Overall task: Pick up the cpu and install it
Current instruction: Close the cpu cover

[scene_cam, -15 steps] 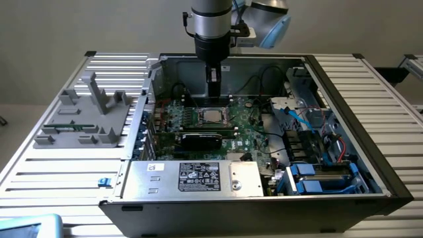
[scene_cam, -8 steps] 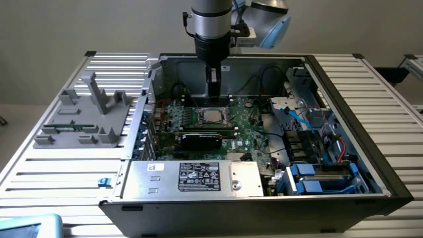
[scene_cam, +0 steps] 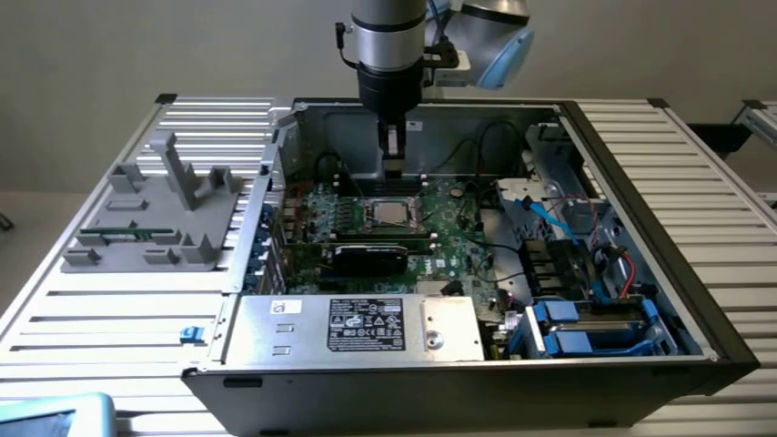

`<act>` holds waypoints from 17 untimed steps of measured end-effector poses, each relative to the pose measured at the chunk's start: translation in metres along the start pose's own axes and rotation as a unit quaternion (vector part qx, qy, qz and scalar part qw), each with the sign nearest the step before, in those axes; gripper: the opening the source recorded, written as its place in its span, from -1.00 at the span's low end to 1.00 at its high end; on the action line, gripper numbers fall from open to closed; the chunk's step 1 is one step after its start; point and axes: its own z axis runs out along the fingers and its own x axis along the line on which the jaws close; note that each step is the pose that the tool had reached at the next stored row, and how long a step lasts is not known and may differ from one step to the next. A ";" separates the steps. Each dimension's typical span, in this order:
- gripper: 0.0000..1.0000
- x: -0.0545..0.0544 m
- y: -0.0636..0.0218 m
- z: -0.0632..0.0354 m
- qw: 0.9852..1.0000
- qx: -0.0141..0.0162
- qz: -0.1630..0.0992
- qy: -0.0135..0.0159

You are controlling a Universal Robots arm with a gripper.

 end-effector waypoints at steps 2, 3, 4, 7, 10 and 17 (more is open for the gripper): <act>-0.61 0.000 0.0000 0.0000 1.000 0.000 0.000 0.001; -0.61 0.000 0.0000 0.0000 1.000 0.000 0.000 0.002; -0.73 0.000 0.0000 0.0000 1.000 0.000 0.000 0.002; -0.76 0.000 0.0016 0.0001 1.000 0.000 0.000 0.003; -0.76 0.000 0.0111 0.0009 1.000 0.000 0.000 0.004; -0.76 0.000 0.0427 0.0040 1.000 0.000 0.000 0.004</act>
